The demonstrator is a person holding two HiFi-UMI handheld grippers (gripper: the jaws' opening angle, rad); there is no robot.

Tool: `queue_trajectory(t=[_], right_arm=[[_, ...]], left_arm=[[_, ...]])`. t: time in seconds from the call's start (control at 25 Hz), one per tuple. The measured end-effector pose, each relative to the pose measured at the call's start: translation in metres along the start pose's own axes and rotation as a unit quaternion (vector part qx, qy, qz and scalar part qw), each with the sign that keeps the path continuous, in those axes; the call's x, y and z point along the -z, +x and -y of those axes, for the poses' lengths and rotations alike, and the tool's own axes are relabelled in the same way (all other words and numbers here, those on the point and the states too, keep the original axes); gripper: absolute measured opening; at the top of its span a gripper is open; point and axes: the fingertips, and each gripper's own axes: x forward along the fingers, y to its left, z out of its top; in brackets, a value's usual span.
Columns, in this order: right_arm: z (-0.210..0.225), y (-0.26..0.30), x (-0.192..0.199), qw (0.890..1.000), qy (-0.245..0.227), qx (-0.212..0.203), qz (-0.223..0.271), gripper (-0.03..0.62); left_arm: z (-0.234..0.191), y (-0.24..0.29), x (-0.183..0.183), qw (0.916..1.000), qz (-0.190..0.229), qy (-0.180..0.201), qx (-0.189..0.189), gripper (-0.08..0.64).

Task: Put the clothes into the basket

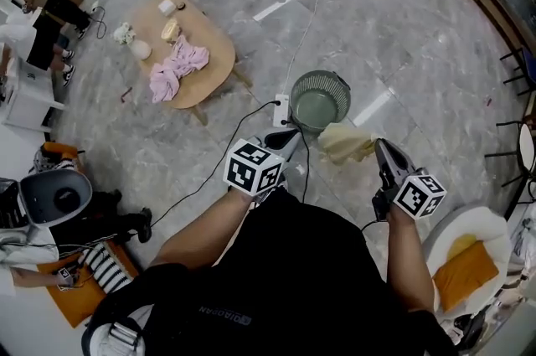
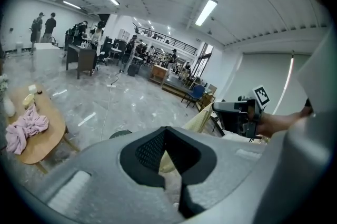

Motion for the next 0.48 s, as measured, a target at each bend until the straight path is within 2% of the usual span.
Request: queue_trajectory(t=[0.32,0.48], right_arm=[[0.008,0.061,-0.02,0.999,0.01,0.042,0.015,0.025],[0.01,0.094,-0.041,0.999,0.006,0.042,0.022,0.025]], left_arm=[[-0.054,-0.001,-0.002,0.9996,-0.023,0.0,0.016,0.0],[-0.078,0.002,0.002,0.9994,-0.031,-0.013,0.007,0.0]])
